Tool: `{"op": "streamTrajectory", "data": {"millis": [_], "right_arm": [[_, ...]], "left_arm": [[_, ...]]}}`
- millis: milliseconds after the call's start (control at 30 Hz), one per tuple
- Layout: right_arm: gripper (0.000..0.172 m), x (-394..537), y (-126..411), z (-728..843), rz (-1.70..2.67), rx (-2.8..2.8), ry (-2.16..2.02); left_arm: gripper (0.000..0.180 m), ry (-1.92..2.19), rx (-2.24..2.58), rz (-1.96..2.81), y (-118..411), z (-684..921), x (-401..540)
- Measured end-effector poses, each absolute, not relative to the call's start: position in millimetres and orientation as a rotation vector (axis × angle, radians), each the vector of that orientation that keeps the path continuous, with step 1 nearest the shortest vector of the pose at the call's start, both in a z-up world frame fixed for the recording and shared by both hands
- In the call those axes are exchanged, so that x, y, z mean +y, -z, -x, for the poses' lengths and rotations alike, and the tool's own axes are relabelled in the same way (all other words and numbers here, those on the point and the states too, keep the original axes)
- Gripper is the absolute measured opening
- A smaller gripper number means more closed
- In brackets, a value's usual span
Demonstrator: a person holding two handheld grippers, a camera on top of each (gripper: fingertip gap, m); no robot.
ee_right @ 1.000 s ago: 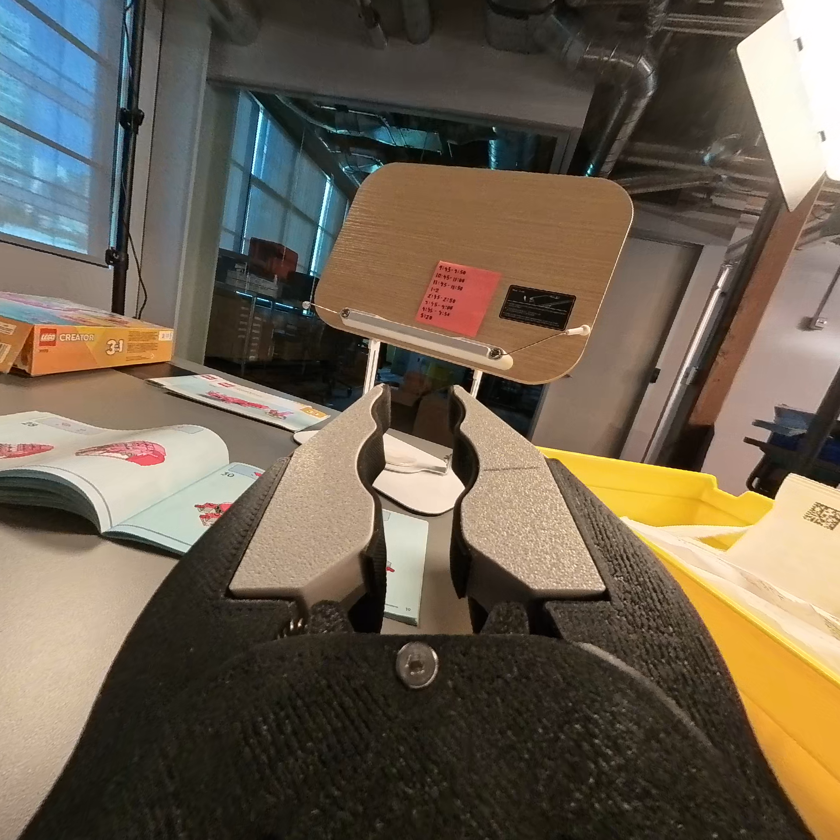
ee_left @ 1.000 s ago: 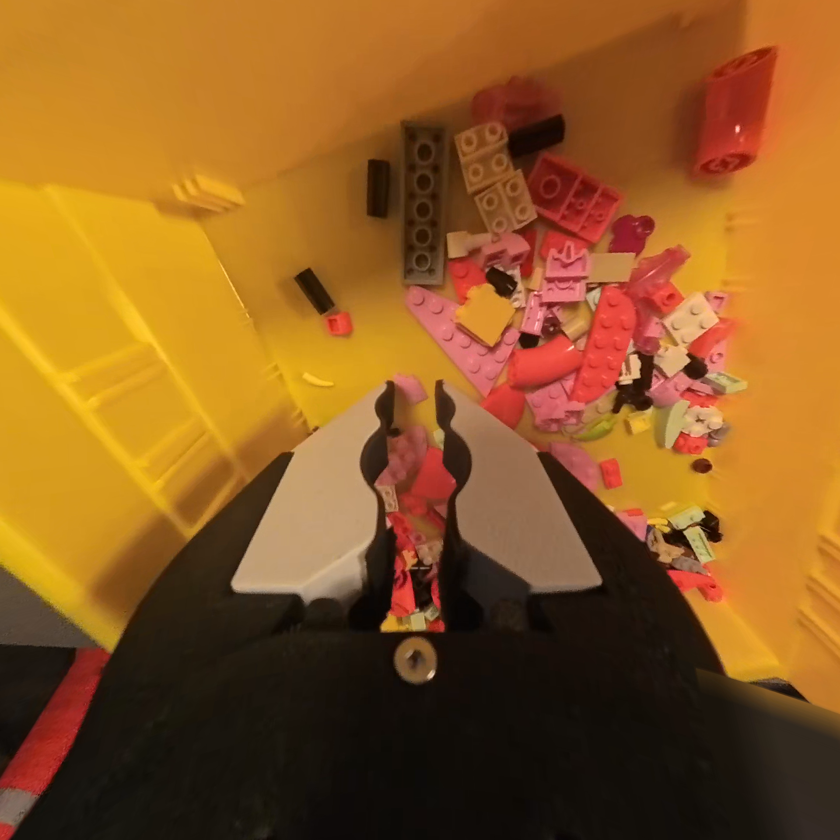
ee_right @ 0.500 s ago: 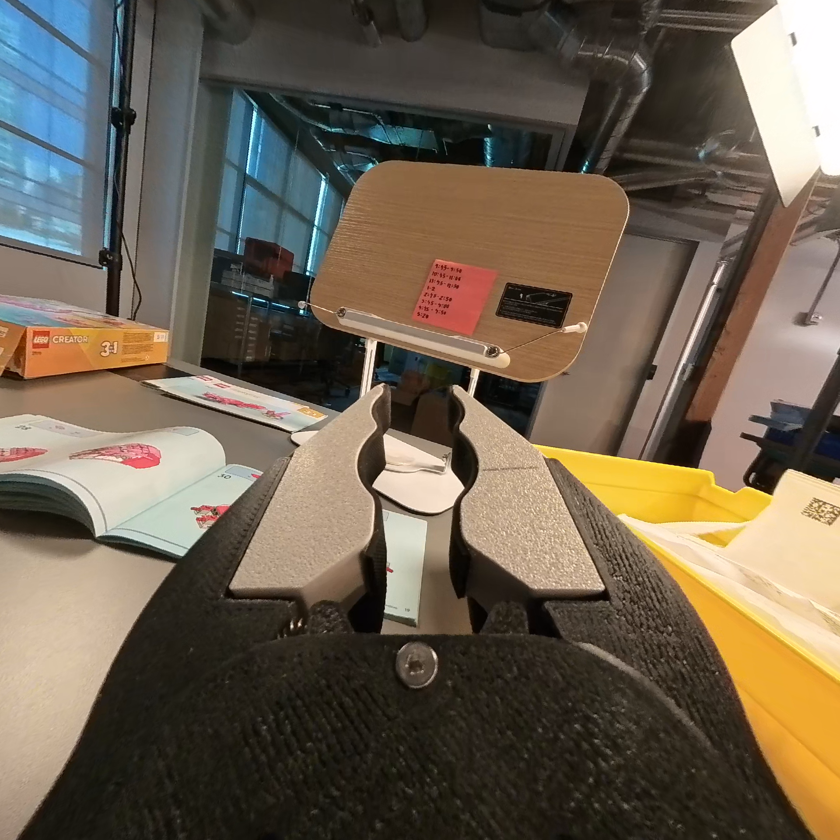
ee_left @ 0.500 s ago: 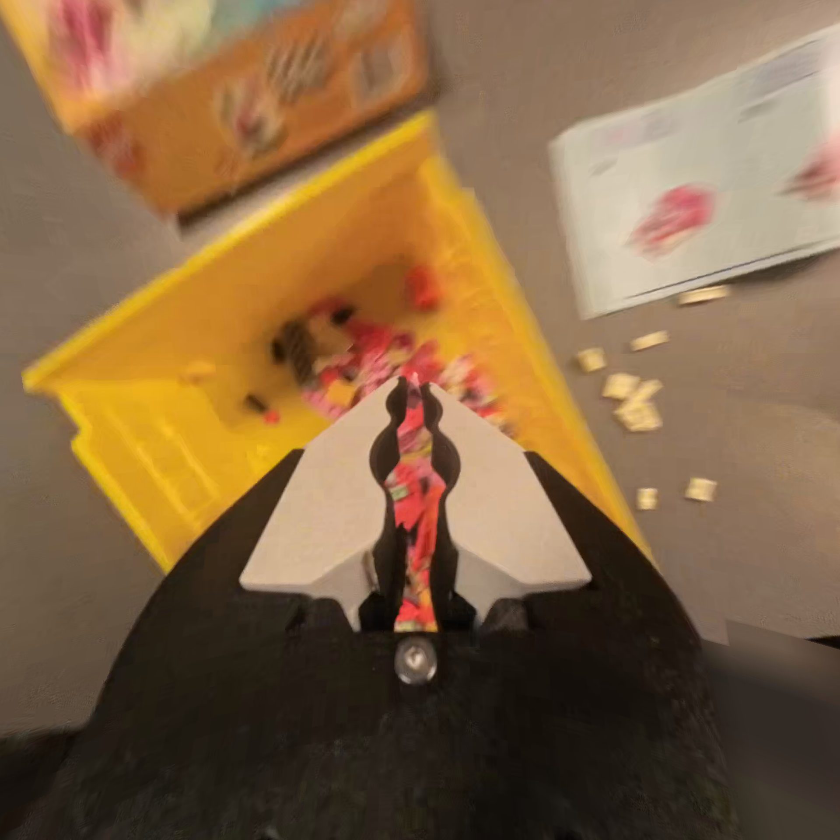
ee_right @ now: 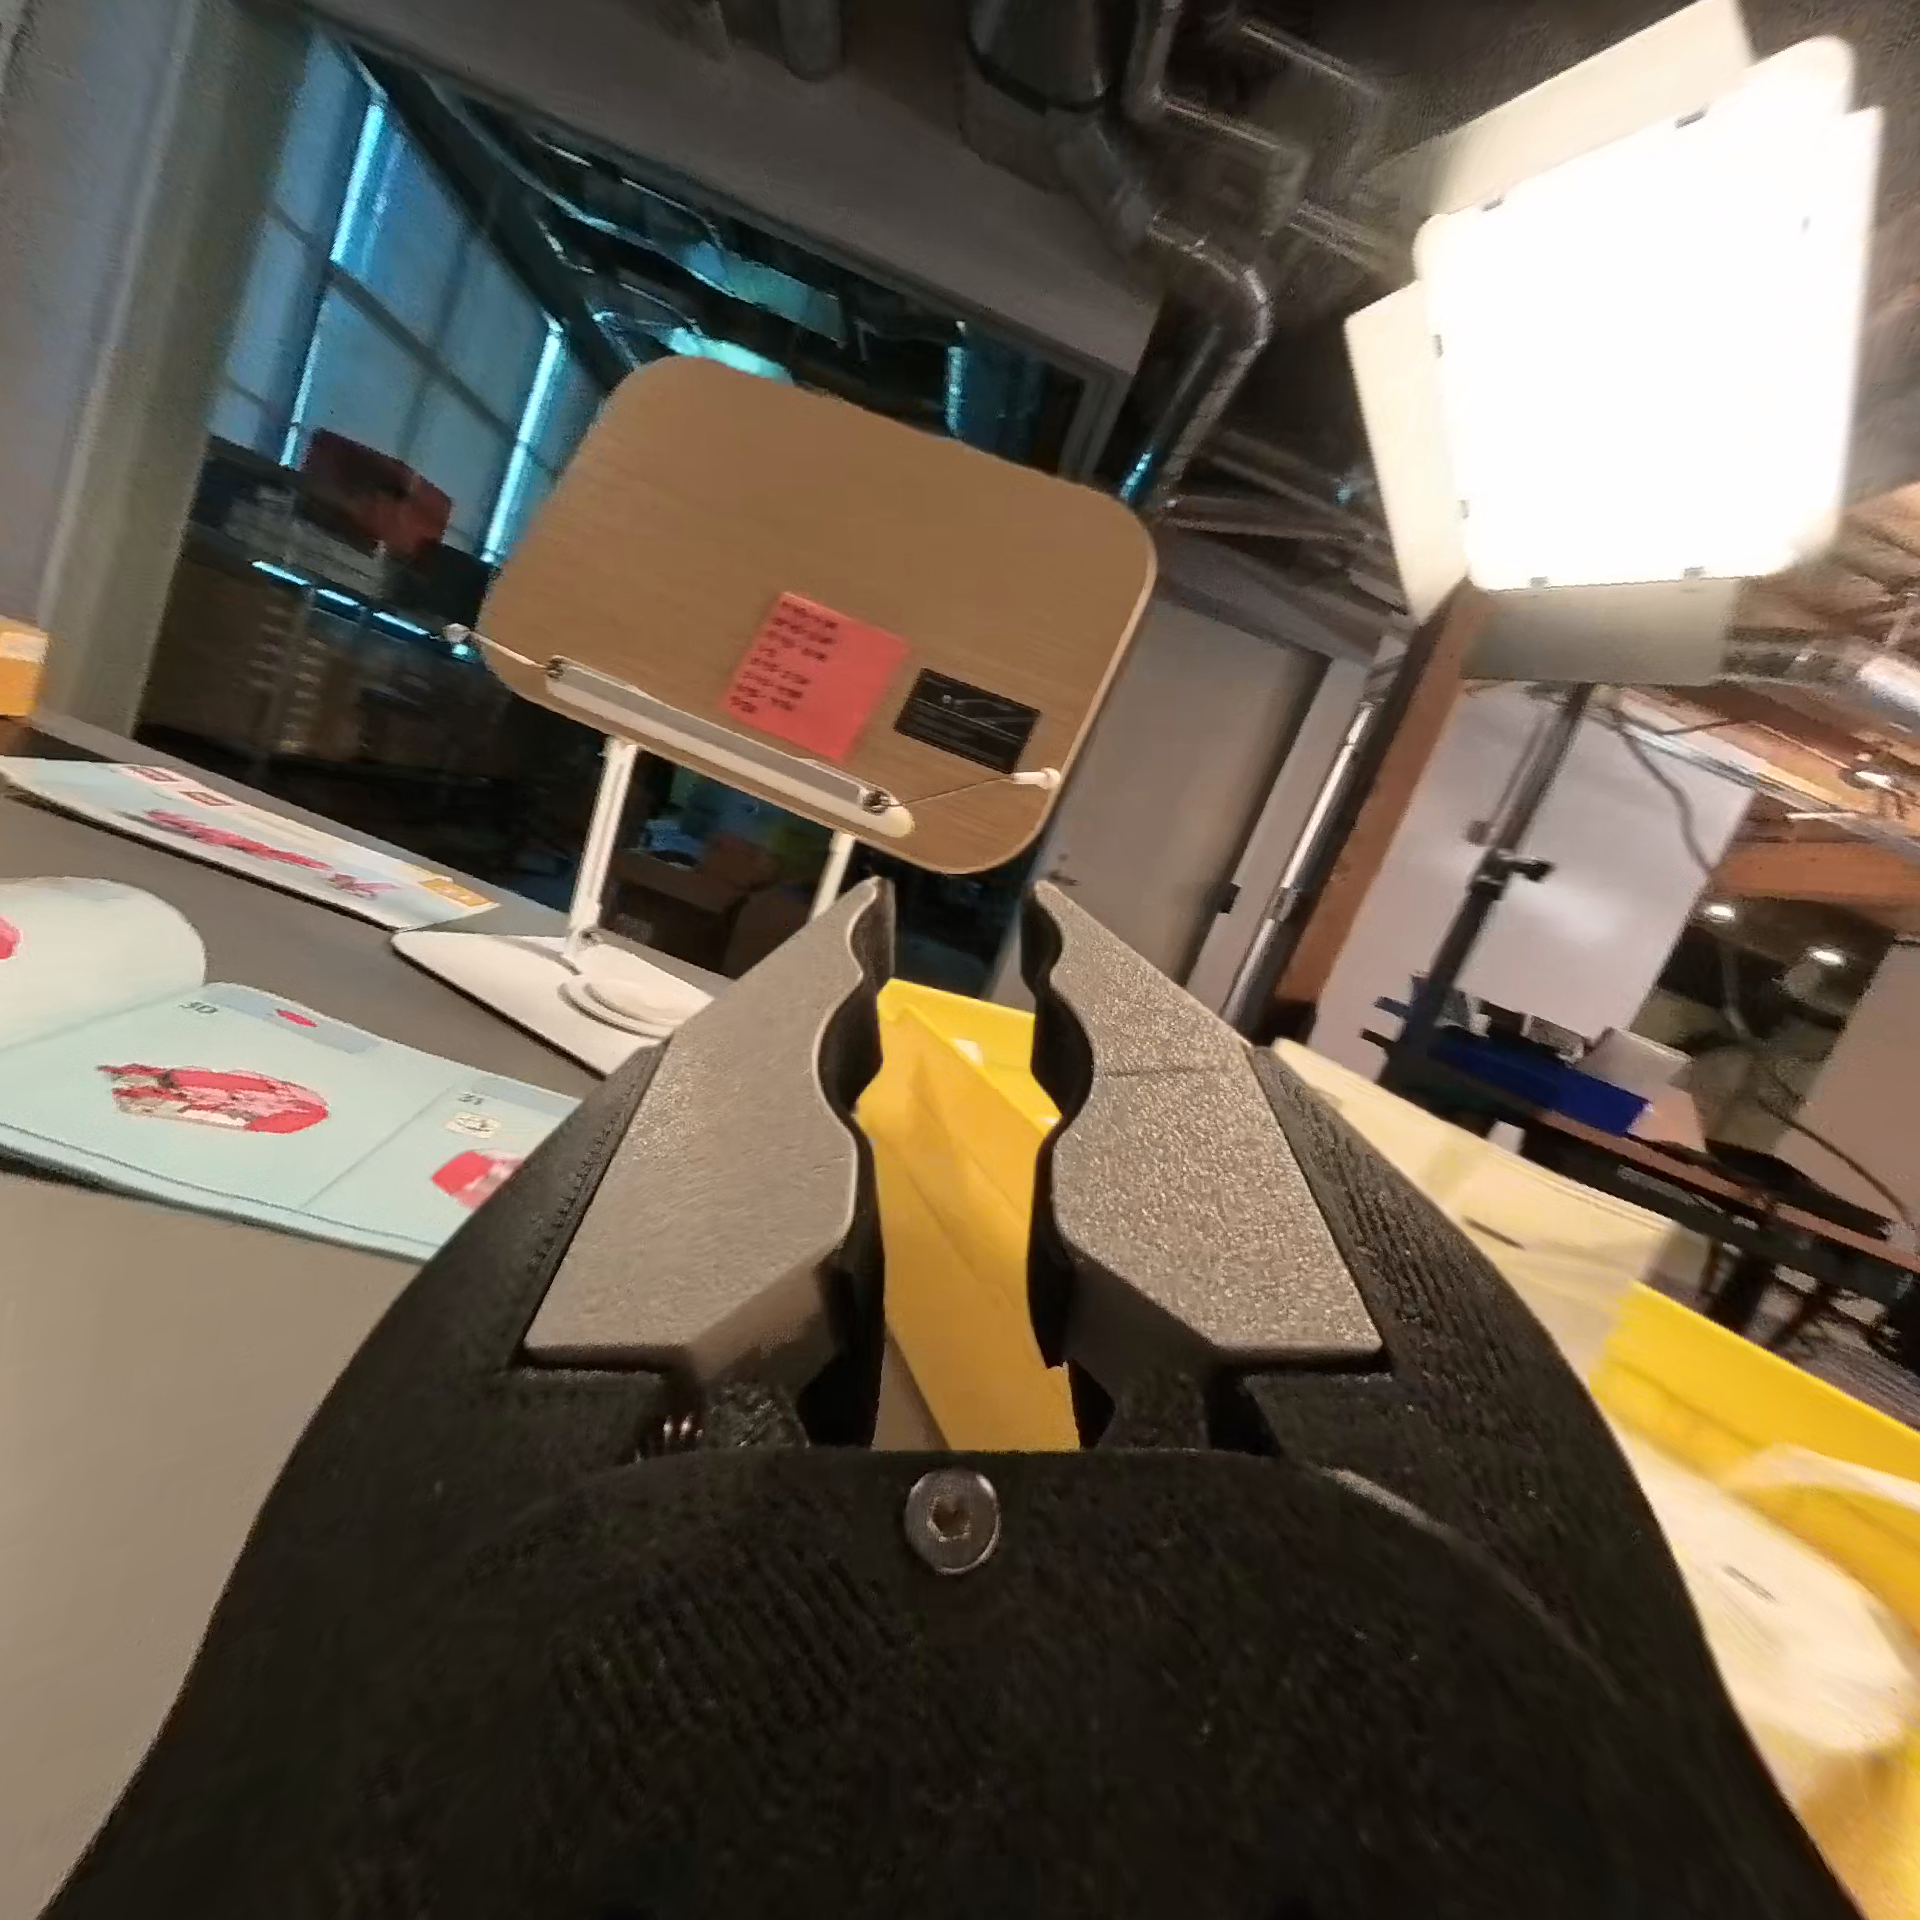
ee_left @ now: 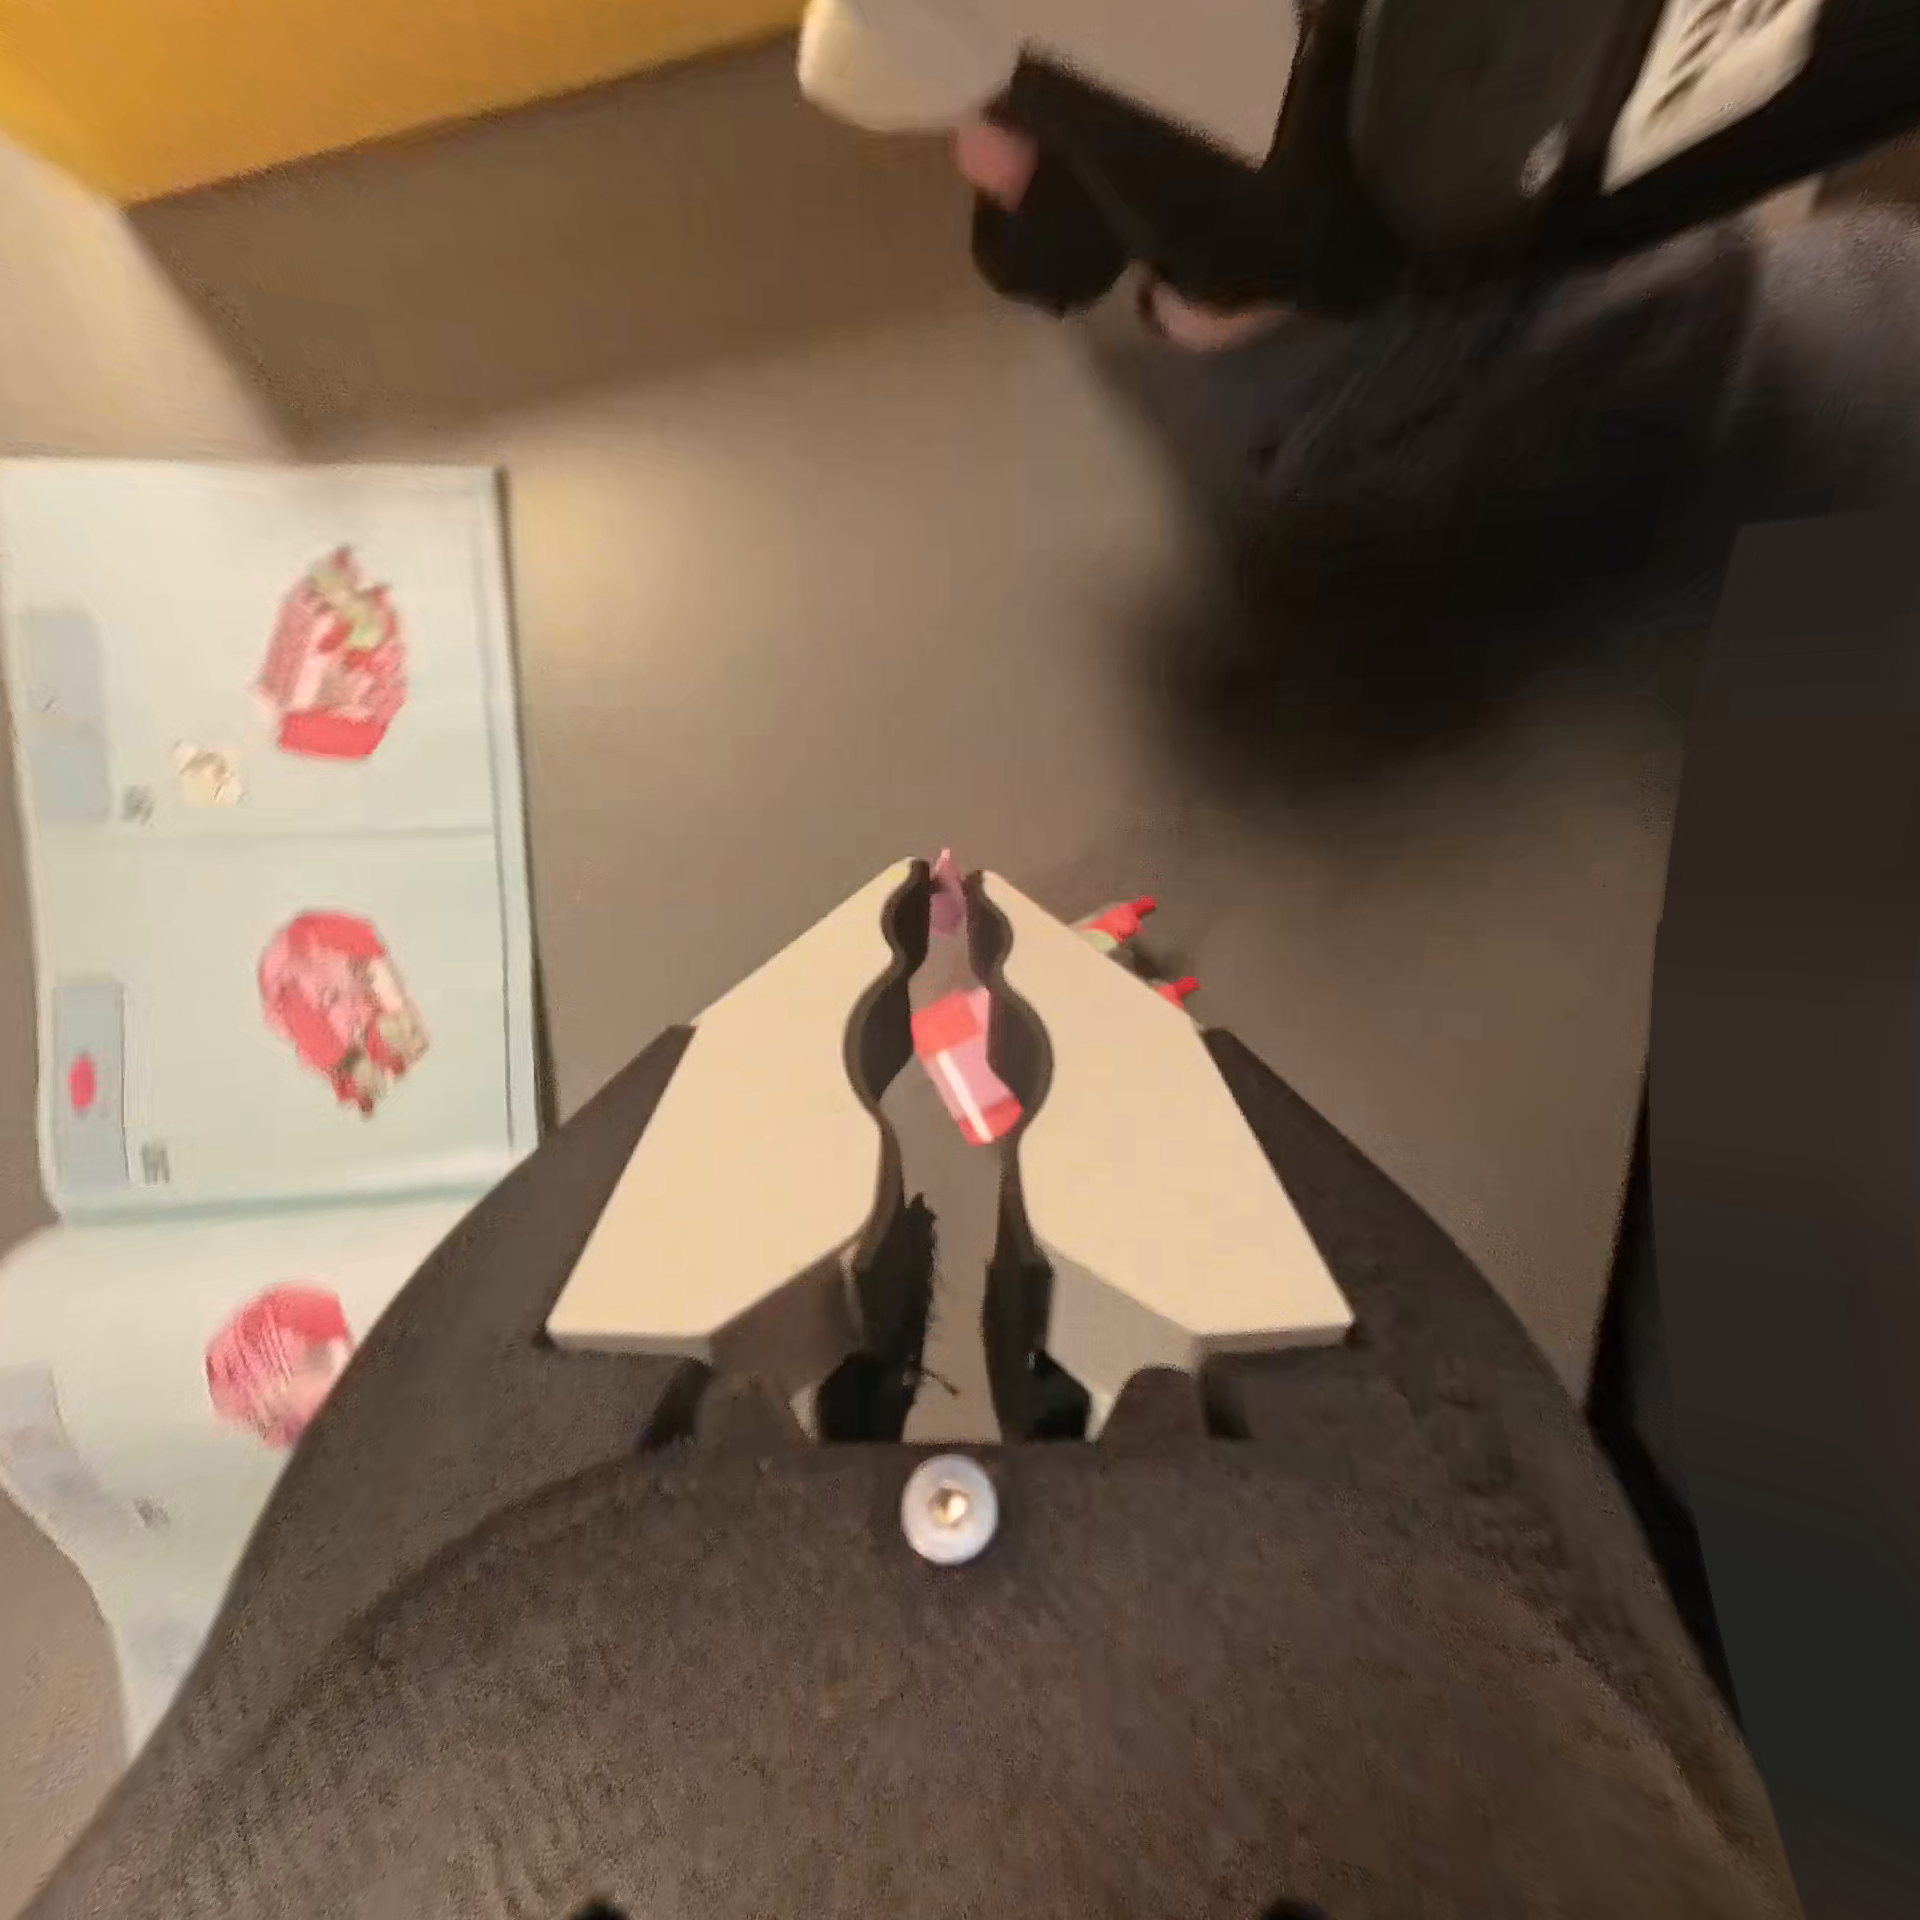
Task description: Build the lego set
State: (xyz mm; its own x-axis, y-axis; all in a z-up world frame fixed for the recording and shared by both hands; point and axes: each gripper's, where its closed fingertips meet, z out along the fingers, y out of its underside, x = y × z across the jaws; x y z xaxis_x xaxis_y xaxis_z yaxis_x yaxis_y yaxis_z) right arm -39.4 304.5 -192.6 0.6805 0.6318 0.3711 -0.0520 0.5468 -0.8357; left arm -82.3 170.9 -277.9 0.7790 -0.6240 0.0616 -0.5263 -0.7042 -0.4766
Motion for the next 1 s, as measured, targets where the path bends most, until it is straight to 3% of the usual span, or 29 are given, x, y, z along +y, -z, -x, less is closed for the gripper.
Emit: {"op": "streamTrajectory", "data": {"millis": [200,667,800,1000], "right_arm": [[0.022,315.6,188.0,2.0,0.941,-0.622,-0.43],[0.018,323.0,192.0,11.1,0.962,-0.625,-0.428],[0.018,318.8,189.9,13.3,0.943,-0.636,-0.426],[0.018,316.2,190.2,17.2,0.936,-0.653,-0.429]], "left_arm": [[0.007,0.18,1.308,2.653,326.2,73.2,184.1],[0.008,0.156,1.486,2.746,353.6,60.6,189.5],[0.03,0.154,1.447,2.72,352.7,57.1,195.0],[0.044,0.283,1.34,2.683,351.0,50.8,198.9]]}}
